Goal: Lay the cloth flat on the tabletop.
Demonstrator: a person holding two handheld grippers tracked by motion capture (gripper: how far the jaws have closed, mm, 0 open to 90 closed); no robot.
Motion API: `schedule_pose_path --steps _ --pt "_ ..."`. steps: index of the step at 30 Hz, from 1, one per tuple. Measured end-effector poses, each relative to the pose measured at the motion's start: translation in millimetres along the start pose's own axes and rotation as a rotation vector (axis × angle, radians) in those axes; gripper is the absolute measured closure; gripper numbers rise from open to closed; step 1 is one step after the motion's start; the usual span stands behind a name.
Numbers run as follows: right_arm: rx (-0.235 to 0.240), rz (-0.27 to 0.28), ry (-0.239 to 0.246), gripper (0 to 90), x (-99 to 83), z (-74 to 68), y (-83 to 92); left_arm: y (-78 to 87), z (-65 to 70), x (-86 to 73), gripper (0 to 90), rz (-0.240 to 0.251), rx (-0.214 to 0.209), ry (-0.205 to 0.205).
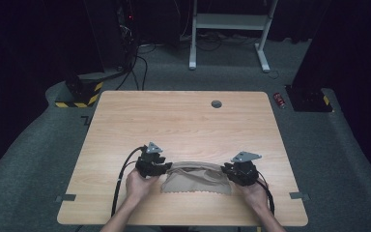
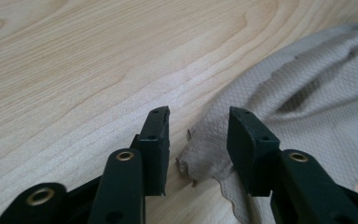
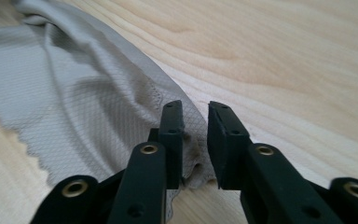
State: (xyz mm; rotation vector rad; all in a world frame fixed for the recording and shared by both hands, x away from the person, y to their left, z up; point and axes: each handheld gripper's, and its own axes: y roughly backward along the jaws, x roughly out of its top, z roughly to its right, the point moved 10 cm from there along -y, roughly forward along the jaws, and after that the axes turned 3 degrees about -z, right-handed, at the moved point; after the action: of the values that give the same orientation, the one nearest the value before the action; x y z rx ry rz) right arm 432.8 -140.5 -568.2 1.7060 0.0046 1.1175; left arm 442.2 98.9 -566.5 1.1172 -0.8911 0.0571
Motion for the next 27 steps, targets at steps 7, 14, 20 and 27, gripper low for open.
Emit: schedule_pose_path --steps 7,14,20,27 --pt "-0.007 -0.049 0.062 64.6 -14.2 -16.2 -5.9 -9.2 11.9 -15.7 51.7 -0.072 0.026 -0.063" --pt "0.014 -0.011 0.069 72.4 -19.8 -18.6 5.6 2.4 10.2 -24.8 56.3 -0.067 0.022 -0.069" --pt "-0.014 0.061 0.011 73.4 2.9 -8.7 11.5 12.9 0.3 3.0 54.3 0.038 0.037 -0.008" --pt "-0.008 0.01 0.033 69.9 3.4 -18.7 -10.3 -7.4 12.8 9.6 51.0 0.003 0.036 -0.049"
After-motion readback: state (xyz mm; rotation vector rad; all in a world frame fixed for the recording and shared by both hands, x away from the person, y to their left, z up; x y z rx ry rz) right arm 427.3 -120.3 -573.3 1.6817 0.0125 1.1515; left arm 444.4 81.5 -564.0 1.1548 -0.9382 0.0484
